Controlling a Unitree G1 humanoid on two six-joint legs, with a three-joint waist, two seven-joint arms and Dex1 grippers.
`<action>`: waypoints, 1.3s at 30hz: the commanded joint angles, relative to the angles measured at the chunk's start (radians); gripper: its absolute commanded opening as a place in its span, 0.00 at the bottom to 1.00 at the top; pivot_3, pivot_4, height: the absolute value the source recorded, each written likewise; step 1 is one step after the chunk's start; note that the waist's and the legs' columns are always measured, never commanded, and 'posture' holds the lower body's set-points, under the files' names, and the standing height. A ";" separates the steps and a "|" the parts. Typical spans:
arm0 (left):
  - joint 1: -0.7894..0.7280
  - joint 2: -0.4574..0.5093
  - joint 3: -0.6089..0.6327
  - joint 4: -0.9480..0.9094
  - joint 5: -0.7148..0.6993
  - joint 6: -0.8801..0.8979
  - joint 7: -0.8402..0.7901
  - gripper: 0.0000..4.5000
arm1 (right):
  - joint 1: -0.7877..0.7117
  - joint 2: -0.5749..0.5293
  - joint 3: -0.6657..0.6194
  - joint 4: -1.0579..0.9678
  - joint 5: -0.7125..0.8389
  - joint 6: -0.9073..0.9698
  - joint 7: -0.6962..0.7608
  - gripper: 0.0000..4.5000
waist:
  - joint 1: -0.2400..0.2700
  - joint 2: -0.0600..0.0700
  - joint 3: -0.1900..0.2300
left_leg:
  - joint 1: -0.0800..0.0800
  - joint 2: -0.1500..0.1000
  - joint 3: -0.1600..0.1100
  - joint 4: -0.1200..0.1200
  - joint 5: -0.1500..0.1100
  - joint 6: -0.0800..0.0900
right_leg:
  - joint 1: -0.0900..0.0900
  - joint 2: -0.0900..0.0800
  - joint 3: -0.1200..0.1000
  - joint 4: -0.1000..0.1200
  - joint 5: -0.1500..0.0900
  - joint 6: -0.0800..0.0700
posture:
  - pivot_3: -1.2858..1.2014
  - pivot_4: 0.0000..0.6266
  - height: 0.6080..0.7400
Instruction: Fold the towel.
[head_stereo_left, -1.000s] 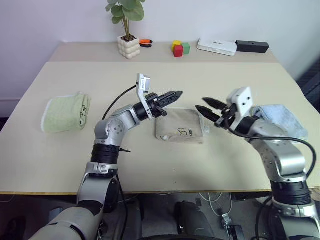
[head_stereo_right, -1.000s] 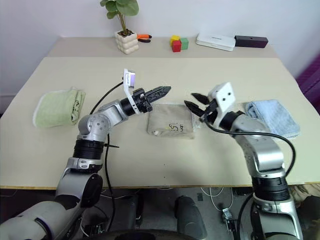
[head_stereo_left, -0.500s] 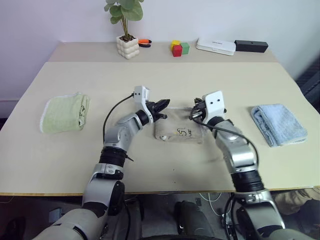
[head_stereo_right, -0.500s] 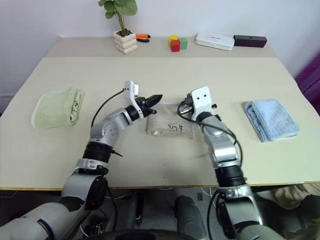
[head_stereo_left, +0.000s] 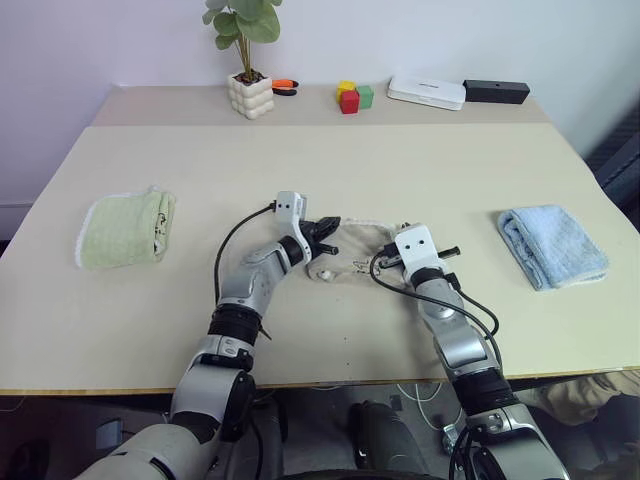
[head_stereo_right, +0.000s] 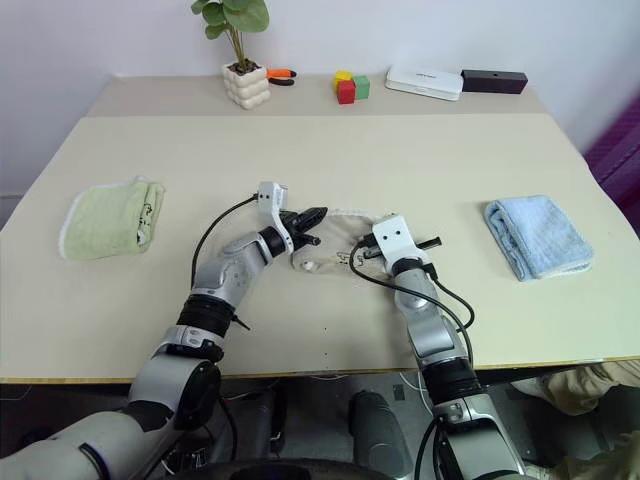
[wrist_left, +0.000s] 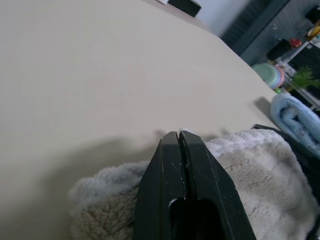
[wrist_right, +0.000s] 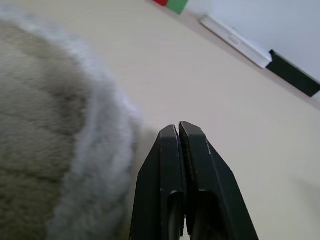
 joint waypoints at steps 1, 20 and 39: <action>0.008 0.003 0.024 -0.037 -0.004 -0.026 0.002 0.00 | -0.053 -0.025 -0.056 -0.076 0.005 0.000 -0.003 0.01 | 0.000 0.000 0.000 | 0.000 0.000 0.000 0.000 0.000 0.000 | 0.000 0.000 0.000 0.000 0.000 0.000 | 0.52 0.24 1.00; 0.014 -0.071 -0.002 -0.173 -0.016 0.035 0.049 0.00 | -0.107 0.290 -0.069 -0.215 0.444 0.212 0.231 0.01 | 0.001 0.000 0.000 | 0.000 0.001 0.000 0.000 0.000 0.000 | 0.000 0.000 0.000 0.002 0.000 0.000 | 0.52 0.24 1.00; 0.057 -0.049 -0.020 -0.114 0.032 0.011 0.060 0.00 | -0.070 0.244 -0.216 0.010 0.389 0.114 0.050 0.01 | 0.002 0.000 0.000 | 0.001 0.000 0.000 0.001 0.000 0.000 | 0.000 0.000 0.000 0.003 0.000 0.000 | 0.52 0.24 1.00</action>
